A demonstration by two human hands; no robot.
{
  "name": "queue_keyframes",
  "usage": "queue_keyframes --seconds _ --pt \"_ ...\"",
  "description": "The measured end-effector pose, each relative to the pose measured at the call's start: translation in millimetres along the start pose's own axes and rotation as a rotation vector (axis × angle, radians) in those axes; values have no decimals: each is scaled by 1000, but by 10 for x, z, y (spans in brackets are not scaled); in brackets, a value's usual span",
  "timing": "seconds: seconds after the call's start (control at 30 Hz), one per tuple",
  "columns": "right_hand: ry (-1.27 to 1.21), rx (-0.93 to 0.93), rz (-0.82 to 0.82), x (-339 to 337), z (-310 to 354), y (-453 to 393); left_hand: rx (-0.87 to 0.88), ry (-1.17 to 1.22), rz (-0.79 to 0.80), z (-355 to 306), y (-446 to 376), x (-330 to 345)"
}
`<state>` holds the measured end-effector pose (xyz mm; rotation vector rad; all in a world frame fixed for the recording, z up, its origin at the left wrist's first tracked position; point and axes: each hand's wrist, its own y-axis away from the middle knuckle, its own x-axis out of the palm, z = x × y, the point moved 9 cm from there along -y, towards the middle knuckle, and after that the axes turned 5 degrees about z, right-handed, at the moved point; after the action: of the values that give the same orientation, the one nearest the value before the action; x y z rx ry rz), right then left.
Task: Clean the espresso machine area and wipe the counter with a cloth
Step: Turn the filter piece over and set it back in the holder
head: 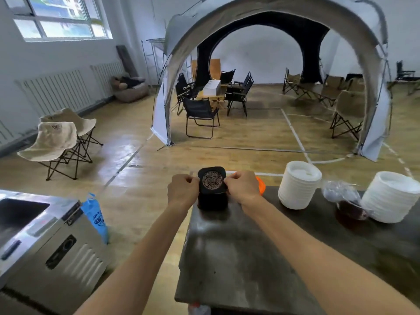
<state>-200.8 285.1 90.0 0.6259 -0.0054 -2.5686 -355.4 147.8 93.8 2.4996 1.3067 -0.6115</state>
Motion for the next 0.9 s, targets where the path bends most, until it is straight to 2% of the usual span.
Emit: queue_keyframes --seconds 0.2,0.47,0.67,0.9 --pt "317 -42 34 281 -8 -186 40 -69 96 82 -345 221" --pt "459 -60 -78 344 50 -229 82 -139 183 149 -476 329" --pt "494 -5 -47 402 25 -274 43 -248 256 221 -484 420" --pt "523 92 92 561 -207 -292 32 -302 283 273 -489 468"
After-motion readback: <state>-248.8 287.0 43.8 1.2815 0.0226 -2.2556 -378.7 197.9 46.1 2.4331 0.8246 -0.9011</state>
